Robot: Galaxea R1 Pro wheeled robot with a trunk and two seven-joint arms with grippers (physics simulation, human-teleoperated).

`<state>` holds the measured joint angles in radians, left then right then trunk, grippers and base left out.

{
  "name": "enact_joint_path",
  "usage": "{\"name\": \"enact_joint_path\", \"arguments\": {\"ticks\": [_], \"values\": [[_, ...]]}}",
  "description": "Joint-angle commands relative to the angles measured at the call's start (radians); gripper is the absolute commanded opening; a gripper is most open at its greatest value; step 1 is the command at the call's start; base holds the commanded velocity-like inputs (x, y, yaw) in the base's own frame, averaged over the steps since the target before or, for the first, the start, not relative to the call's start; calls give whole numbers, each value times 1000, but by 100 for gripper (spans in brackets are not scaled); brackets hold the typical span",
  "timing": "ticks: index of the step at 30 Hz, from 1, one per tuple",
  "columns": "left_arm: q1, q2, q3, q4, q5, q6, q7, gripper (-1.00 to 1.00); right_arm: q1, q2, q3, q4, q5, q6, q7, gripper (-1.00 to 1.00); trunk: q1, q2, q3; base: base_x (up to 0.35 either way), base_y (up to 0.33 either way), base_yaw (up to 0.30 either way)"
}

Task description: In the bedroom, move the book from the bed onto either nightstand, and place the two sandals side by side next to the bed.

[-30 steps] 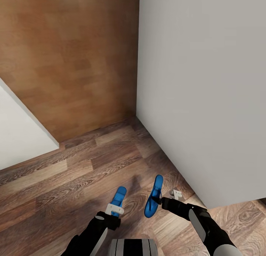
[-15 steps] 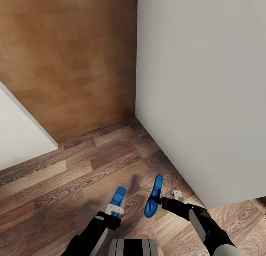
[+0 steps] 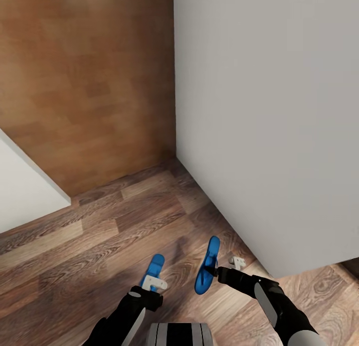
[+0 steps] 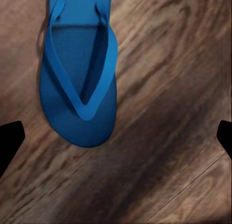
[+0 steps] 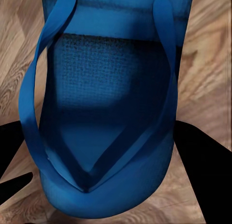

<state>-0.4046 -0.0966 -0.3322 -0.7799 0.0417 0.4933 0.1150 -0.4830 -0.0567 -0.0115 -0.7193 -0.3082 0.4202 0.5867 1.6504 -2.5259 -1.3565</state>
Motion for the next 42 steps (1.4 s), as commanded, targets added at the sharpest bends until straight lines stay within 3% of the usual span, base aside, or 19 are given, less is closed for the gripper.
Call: {"name": "enact_joint_path", "arguments": {"ticks": [1,20,25,32,34,37,42], "values": [[0,0,-3,-1,5,5,7,100,0,0,-1,0,-8,8,1,-100,0,0,-1,97,-203,-1],[0,8,1,-6,3,4,6,100,0,0,1,0,-8,8,-1,-100,0,0,-1,15,-31,0],[-10,29,10,-16,3,11,1,100,0,1,1,0,-8,8,-2,-100,0,0,-1,0,0,0],[-67,48,11,-16,6,28,-6,100,0,1,1,0,-8,8,-2,-100,0,0,-1,0,0,0],[-70,56,12,-15,7,30,-39,100,0,1,1,1,-8,8,-2,-100,0,0,-1,0,0,0],[-73,88,18,-13,6,30,-107,100,0,2,1,1,-8,8,-2,-100,0,0,-1,0,0,0],[-76,108,22,2,5,25,-132,100,0,2,1,1,-8,8,-2,-100,0,0,-1,0,0,0]]}}
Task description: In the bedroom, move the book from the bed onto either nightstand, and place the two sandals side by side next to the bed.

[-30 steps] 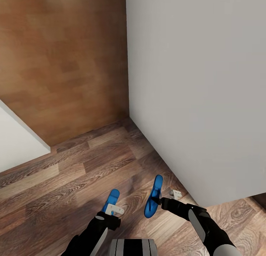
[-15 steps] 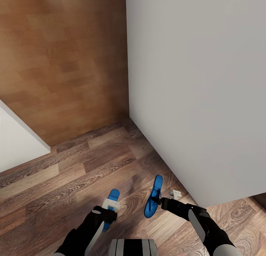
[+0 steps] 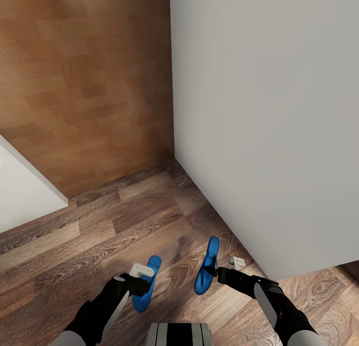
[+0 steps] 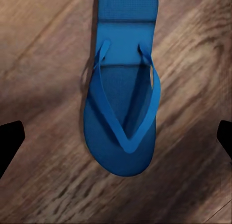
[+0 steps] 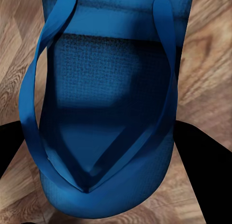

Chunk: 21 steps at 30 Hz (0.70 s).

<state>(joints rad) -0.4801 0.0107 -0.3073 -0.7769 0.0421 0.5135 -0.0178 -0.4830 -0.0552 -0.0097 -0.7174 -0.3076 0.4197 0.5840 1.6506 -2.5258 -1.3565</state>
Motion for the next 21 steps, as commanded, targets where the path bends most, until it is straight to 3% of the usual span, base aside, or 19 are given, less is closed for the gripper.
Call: {"name": "enact_joint_path", "arguments": {"ticks": [1,10,21], "values": [[-1,1,-3,4,4,4,0,100,0,0,-1,-1,-8,8,0,-100,0,0,-1,0,0,0],[-2,-5,-3,70,7,-70,-1,100,0,0,-1,-1,-8,8,0,-100,0,0,-1,0,0,0],[-2,-9,-6,74,8,-79,0,100,0,0,-1,1,-8,8,0,-100,0,0,-1,0,0,0]]}}
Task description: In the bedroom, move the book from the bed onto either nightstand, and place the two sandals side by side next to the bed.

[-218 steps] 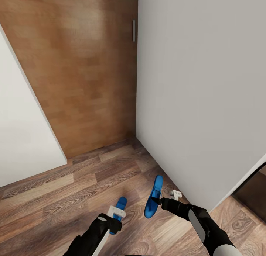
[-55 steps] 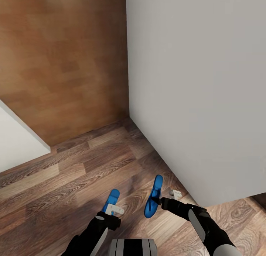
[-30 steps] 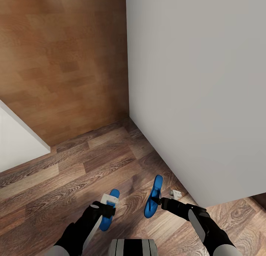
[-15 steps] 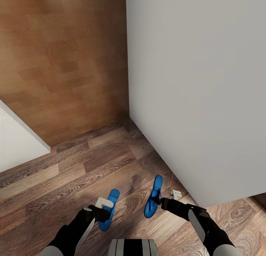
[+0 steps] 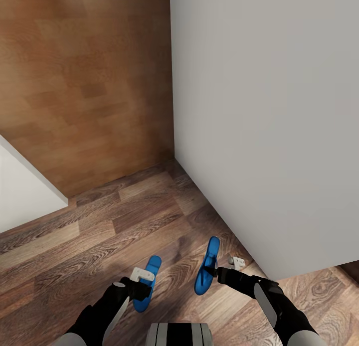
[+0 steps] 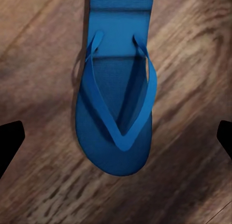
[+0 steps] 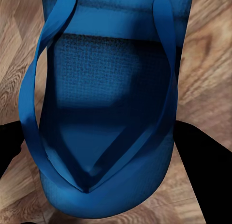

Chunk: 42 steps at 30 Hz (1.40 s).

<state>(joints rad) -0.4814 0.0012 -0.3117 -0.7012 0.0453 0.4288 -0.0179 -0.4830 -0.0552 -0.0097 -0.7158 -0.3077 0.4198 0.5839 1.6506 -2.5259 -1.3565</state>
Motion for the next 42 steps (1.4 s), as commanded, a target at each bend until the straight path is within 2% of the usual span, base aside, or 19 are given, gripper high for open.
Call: {"name": "enact_joint_path", "arguments": {"ticks": [1,8,10,14,17,29,35,42], "values": [[0,0,-1,-1,5,5,0,100,0,0,-1,-1,-9,8,1,-100,0,0,-1,0,0,0],[0,-4,-3,-1,5,5,0,100,0,-1,-9,-3,-21,18,6,-100,0,0,-1,0,0,0],[0,-12,-3,-1,5,5,0,100,0,-1,-10,-5,-57,20,6,-100,0,0,-1,0,0,0],[0,-14,-3,-1,5,5,-1,100,0,-1,-11,-7,-183,20,8,-100,0,0,-1,0,0,0],[0,-15,-4,-1,6,5,-1,100,0,-2,-10,-7,-227,20,8,-100,0,0,-1,0,0,0],[0,-20,-4,-1,5,5,0,100,0,-2,-11,-8,-244,20,12,-100,0,0,-1,0,0,0],[0,-20,-4,-3,5,5,2,100,0,-5,-12,-47,-246,43,13,-100,0,0,-1,0,0,0],[0,-20,-2,-3,4,5,3,100,0,-3,-12,-52,-246,52,13,-100,3,-2,-28,0,0,0]]}}
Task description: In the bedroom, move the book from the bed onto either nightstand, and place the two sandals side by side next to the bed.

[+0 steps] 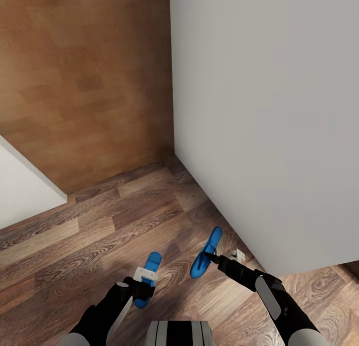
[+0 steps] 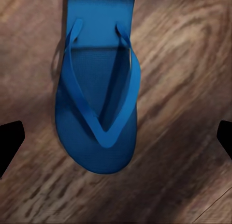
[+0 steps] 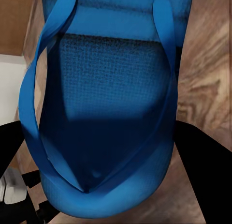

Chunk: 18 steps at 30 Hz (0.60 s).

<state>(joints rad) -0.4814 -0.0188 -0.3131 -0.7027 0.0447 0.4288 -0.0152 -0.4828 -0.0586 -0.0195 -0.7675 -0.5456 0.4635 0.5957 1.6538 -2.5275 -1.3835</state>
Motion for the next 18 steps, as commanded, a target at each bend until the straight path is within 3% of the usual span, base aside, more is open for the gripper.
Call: {"name": "enact_joint_path", "arguments": {"ticks": [1,6,13,18], "values": [[0,0,-1,-2,4,5,0,100,0,0,-2,-1,-8,9,1,-100,0,-1,-5,0,0,0],[0,0,0,-3,4,5,0,100,0,0,-2,-1,-8,9,1,-100,2,-2,-24,0,0,0],[0,0,0,-3,4,5,0,100,0,0,-2,-1,-8,9,1,-100,2,-2,-24,0,0,0],[0,0,0,-3,4,5,0,100,0,0,-2,-1,-8,9,1,-100,5,-3,-43,0,0,0]]}}
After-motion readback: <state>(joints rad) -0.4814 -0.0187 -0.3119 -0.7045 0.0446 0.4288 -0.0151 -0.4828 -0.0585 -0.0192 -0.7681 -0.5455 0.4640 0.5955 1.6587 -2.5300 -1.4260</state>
